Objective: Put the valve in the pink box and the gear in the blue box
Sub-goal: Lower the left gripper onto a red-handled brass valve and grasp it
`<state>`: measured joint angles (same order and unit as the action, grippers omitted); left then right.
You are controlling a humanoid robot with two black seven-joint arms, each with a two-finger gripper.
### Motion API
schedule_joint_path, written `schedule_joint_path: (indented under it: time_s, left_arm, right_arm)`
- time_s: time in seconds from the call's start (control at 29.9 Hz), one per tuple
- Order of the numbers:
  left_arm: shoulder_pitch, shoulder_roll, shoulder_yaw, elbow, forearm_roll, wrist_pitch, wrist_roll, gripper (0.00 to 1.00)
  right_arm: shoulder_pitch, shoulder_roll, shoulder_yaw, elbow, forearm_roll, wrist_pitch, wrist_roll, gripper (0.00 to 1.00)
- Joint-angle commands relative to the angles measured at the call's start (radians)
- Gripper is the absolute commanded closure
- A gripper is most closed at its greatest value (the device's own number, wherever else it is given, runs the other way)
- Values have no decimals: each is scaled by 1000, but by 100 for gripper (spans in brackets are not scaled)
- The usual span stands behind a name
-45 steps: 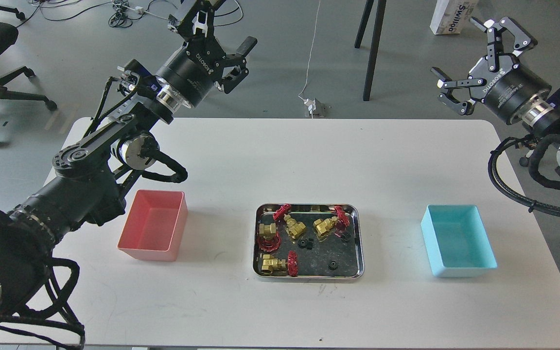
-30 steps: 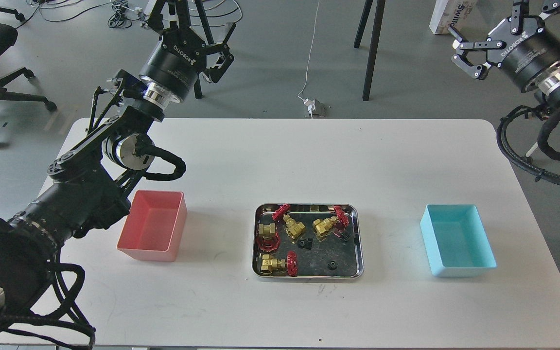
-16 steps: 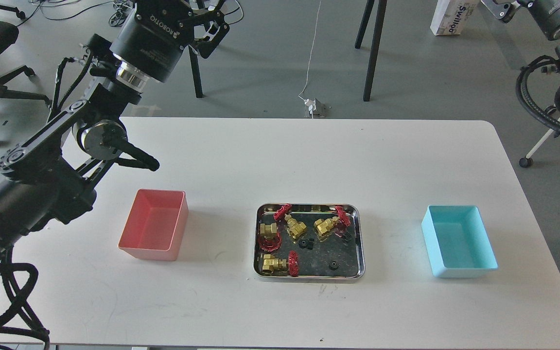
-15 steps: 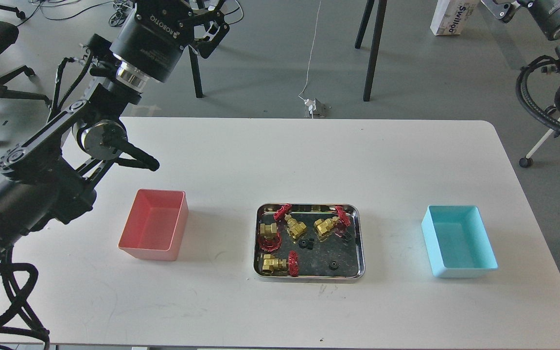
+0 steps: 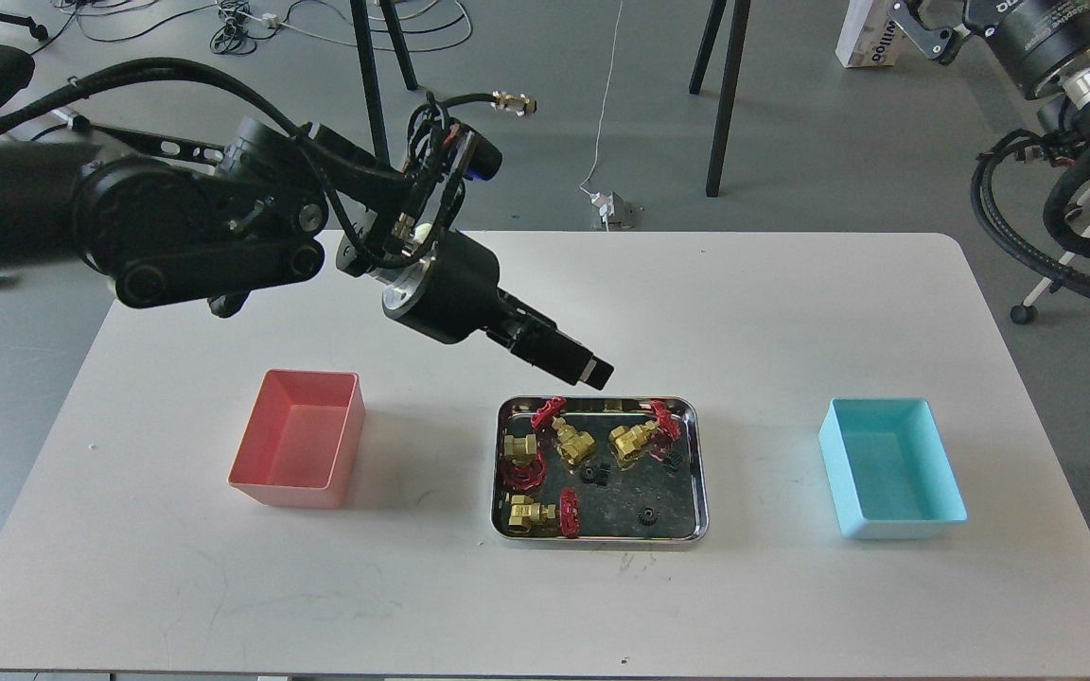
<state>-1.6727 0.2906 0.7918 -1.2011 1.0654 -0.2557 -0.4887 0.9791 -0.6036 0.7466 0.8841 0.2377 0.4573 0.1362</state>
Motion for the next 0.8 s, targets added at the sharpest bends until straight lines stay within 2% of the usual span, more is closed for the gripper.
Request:
schedule_joint_path:
  time_s: [0.0, 0.27, 0.53, 0.77]
  left_arm:
    - [40, -48, 109, 17, 14, 164, 0, 0]
    - [188, -65, 104, 106, 30, 179, 0, 0]
    - [267, -91, 104, 218, 79, 202, 0, 1]
    - [297, -105, 69, 236, 79, 204, 0, 3]
  right_arm:
    - [0, -1, -1, -2, -6, -12, -1, 0]
    - [38, 25, -12, -20, -12, -111, -1, 0]
    - [55, 42, -61, -44, -14, -108, -1, 0]
    - [46, 42, -62, -42, -15, -108, -1, 0]
